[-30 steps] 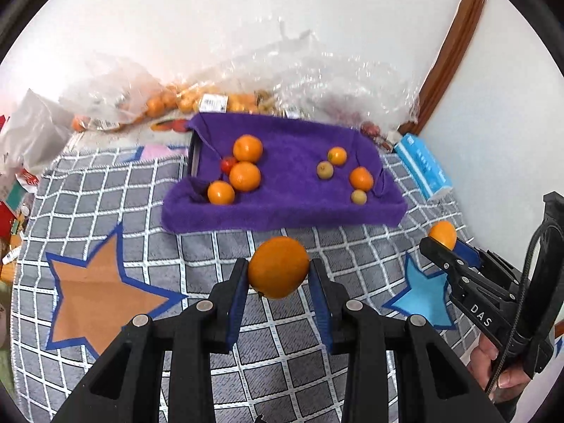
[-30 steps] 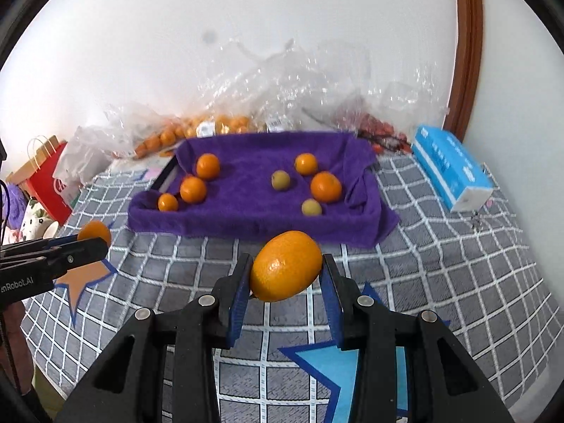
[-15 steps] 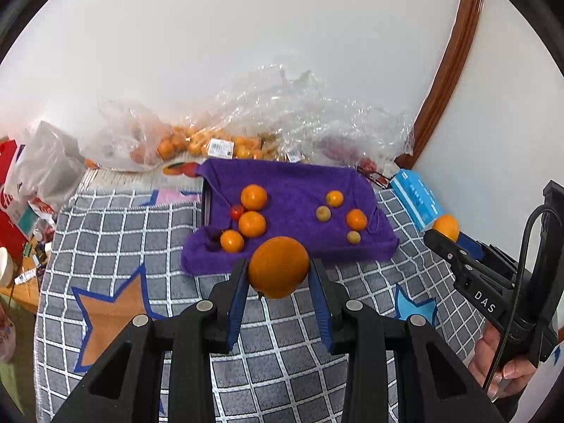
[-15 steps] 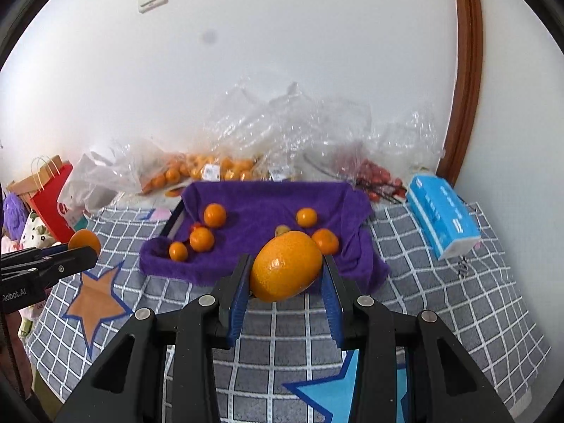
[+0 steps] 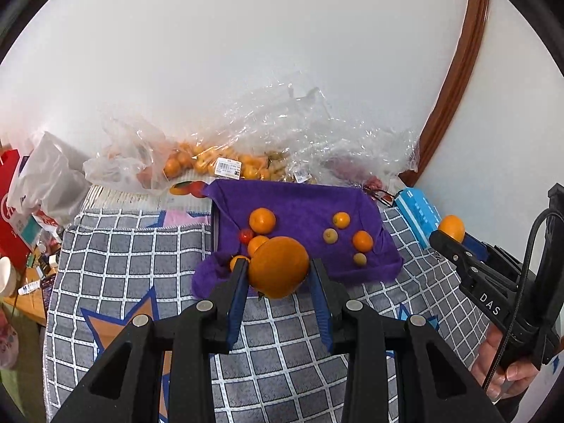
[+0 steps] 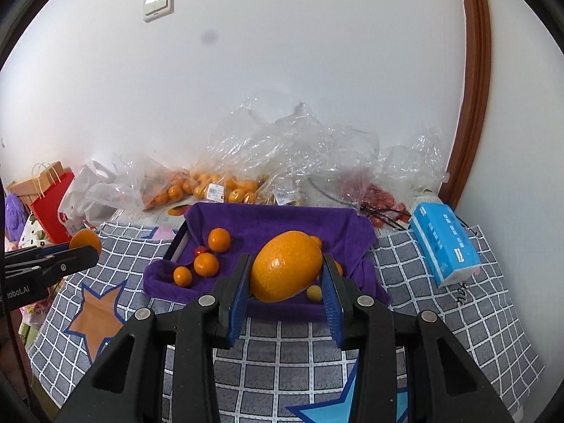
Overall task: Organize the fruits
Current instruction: 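Lift and carry both held oranges over the purple towel, then lower both held oranges down onto the purple towel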
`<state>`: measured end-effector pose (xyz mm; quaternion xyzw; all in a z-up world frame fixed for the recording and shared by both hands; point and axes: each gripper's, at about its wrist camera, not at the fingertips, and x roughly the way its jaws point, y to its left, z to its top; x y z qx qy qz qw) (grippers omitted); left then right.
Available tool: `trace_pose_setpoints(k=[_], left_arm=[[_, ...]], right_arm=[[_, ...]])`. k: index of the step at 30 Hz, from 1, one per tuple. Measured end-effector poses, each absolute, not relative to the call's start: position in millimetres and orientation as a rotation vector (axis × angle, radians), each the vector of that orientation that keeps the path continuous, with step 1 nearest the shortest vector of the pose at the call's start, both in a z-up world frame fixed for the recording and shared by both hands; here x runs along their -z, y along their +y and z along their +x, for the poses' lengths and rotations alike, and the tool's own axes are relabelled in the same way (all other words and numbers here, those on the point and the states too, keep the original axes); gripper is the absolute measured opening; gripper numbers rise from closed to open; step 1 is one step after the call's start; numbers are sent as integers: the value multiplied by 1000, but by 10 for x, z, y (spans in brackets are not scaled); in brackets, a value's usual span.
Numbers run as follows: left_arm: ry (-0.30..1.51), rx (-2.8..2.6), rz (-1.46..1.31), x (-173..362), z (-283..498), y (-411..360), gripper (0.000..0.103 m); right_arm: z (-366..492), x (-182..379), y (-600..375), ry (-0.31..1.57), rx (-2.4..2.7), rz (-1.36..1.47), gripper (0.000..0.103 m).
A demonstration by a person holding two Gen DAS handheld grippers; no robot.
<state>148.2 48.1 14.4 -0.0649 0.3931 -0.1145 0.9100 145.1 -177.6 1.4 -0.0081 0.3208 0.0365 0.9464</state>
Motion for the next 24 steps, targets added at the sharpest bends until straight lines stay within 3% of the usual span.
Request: trace_pose_setpoints(k=[24], left_arm=[[804, 232, -132, -164, 1954, 485, 33]], right_arm=[[1832, -71, -1935, 628, -42, -4, 39]])
